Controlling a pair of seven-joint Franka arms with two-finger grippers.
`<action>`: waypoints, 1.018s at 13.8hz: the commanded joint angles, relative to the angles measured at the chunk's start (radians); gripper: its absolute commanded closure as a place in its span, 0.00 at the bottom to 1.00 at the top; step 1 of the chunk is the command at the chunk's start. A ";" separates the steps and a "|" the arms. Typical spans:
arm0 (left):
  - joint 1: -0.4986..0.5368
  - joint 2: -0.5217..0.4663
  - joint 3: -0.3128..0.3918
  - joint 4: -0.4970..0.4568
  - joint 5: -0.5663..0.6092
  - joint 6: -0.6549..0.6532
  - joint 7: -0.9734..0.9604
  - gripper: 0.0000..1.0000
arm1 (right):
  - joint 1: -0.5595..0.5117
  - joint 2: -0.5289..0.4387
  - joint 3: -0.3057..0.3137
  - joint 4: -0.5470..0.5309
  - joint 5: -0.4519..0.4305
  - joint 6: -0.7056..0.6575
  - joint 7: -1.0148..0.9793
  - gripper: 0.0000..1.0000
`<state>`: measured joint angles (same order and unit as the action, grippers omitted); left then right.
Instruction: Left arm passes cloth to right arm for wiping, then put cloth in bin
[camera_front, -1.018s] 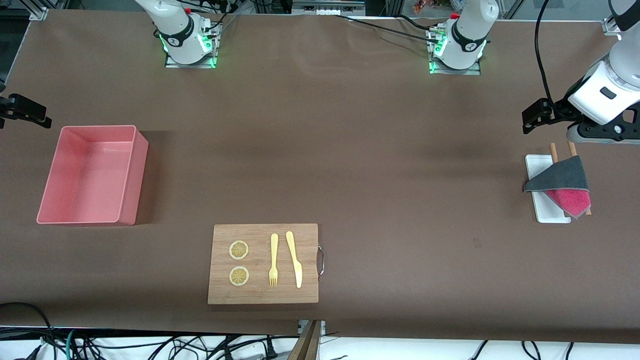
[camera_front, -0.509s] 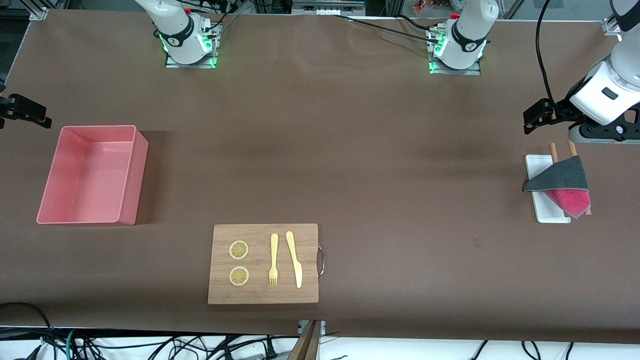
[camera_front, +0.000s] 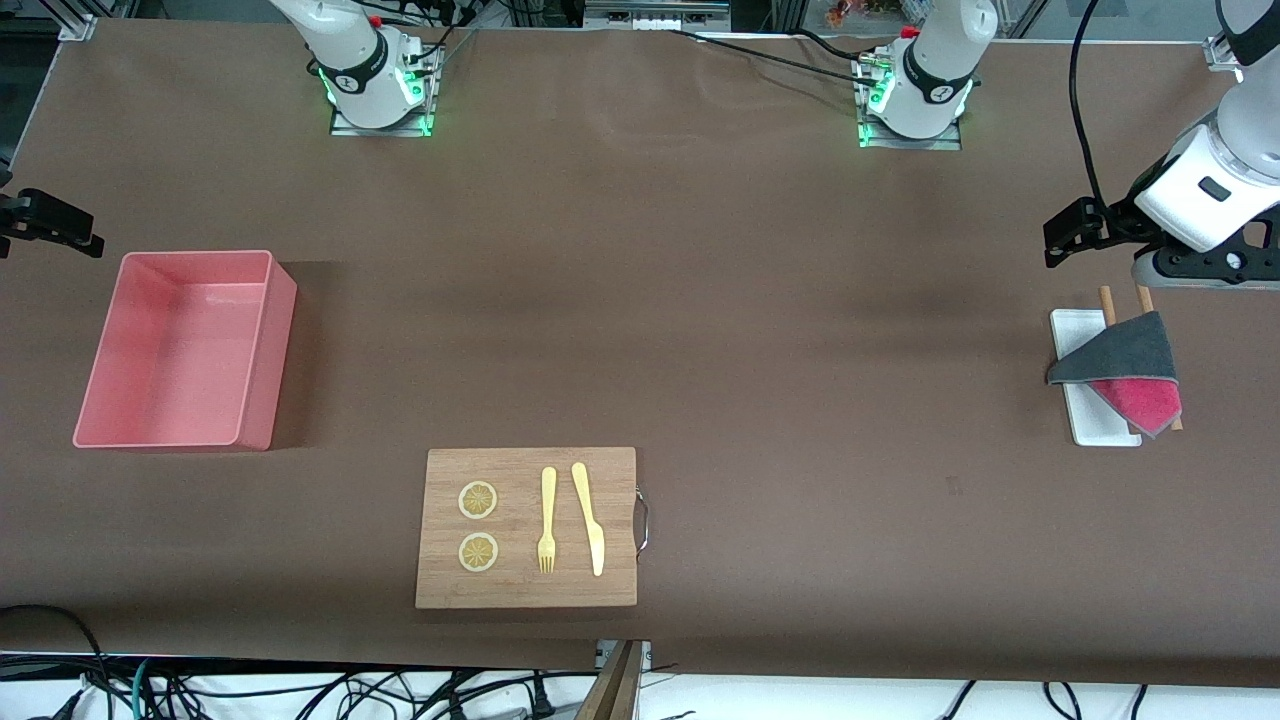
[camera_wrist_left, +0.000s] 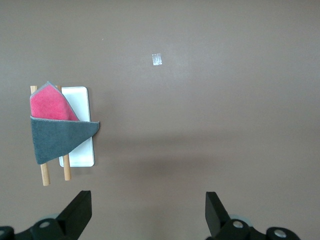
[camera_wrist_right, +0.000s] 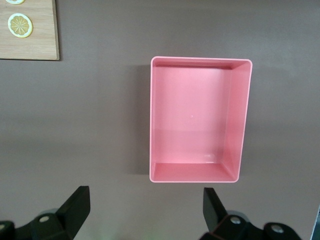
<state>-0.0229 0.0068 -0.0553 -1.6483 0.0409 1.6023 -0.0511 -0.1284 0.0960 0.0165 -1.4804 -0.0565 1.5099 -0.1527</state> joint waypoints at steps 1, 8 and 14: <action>-0.003 0.007 -0.011 0.011 0.010 -0.060 0.010 0.00 | -0.007 0.010 0.002 0.022 0.012 -0.005 0.004 0.00; 0.008 0.032 -0.012 0.013 0.016 -0.142 0.019 0.00 | -0.007 0.010 0.002 0.022 0.012 -0.004 0.004 0.00; 0.009 0.093 -0.006 0.015 0.020 -0.147 0.239 0.00 | -0.007 0.010 0.000 0.022 0.012 -0.005 0.004 0.00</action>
<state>-0.0184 0.0606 -0.0634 -1.6491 0.0409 1.4723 0.0759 -0.1284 0.0964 0.0163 -1.4803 -0.0565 1.5101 -0.1527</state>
